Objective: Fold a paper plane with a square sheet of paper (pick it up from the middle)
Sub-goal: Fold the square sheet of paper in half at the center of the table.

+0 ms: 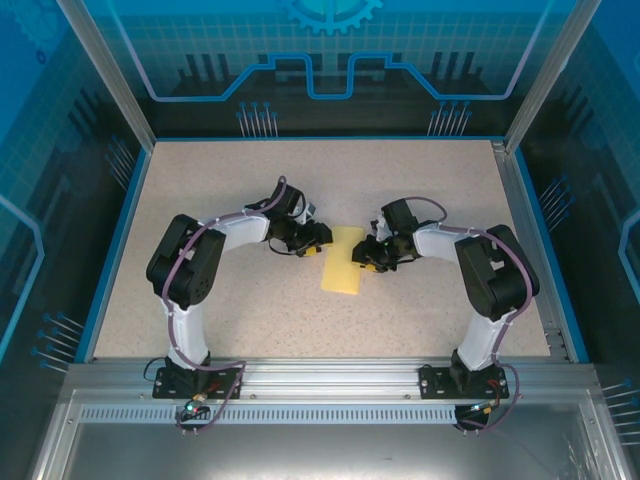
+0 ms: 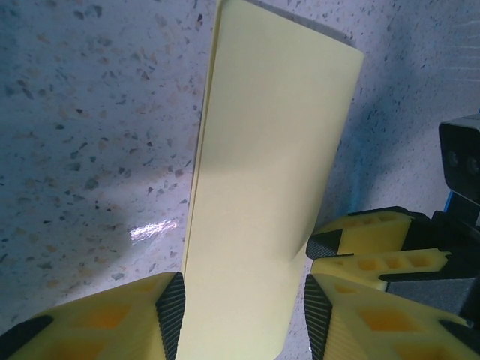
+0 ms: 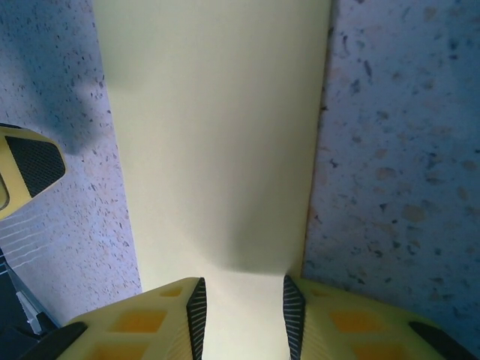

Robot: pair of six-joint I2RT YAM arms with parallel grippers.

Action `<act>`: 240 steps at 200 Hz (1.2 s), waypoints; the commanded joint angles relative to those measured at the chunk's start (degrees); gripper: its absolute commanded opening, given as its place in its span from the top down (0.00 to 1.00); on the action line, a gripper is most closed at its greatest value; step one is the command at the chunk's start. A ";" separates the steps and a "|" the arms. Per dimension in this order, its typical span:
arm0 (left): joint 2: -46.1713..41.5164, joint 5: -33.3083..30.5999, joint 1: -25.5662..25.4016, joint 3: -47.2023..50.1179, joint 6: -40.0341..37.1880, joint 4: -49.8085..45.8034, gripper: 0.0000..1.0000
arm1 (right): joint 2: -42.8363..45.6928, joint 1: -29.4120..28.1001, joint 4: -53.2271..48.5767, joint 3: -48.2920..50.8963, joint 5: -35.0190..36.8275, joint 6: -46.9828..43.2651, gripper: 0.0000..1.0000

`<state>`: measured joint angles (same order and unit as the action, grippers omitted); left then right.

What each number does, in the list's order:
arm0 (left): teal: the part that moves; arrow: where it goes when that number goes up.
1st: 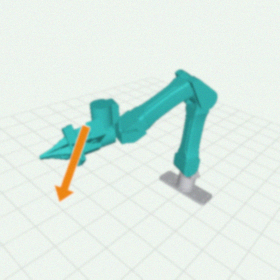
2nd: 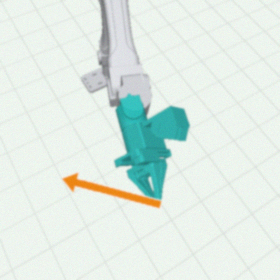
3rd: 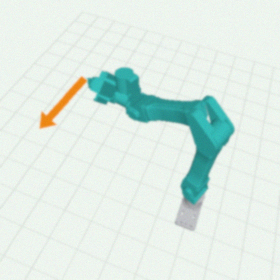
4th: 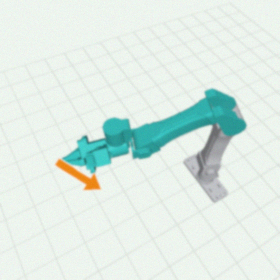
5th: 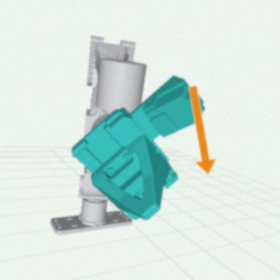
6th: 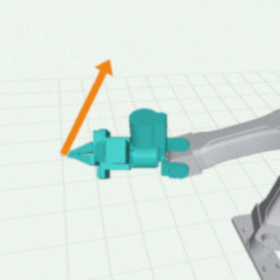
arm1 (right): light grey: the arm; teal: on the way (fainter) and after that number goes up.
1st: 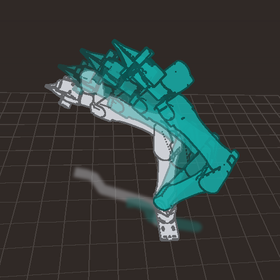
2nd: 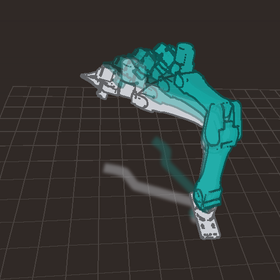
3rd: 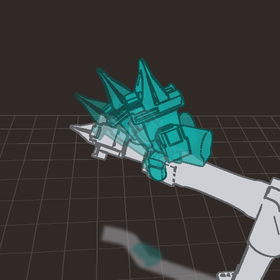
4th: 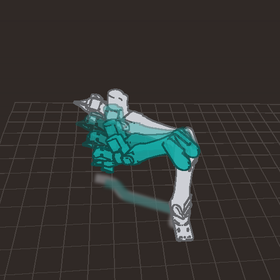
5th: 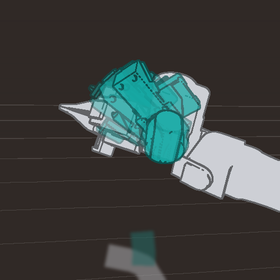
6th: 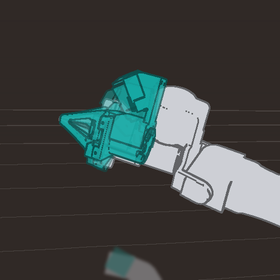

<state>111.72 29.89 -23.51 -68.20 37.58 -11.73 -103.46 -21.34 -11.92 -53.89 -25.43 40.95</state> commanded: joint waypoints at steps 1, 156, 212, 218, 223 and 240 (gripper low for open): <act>0.60 1.94 0.22 -1.22 0.21 -0.97 0.51 | -1.66 -0.27 -1.06 0.28 1.00 -0.52 0.65; 1.75 2.99 -0.93 -1.86 0.04 -2.11 0.49 | 0.64 2.10 0.96 5.97 0.18 -0.27 0.72; 0.87 1.20 -0.93 -1.76 -0.43 -2.69 0.49 | 5.95 1.50 -0.90 1.81 -1.16 -1.59 0.66; 0.85 1.22 -0.93 -1.76 -0.41 -2.80 0.49 | 5.91 1.40 -0.77 1.64 -1.54 -1.55 0.66; 0.82 1.31 -0.93 -1.83 -0.49 -2.78 0.49 | 5.90 1.24 -0.45 1.59 -1.97 -1.44 0.66; 0.86 1.12 -0.91 -1.84 -0.55 -2.82 0.49 | 5.43 0.14 0.47 1.58 -2.60 -0.84 0.66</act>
<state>112.90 30.92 -24.16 -68.75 37.54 -13.04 -98.96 -19.94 -10.61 -50.87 -27.03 40.47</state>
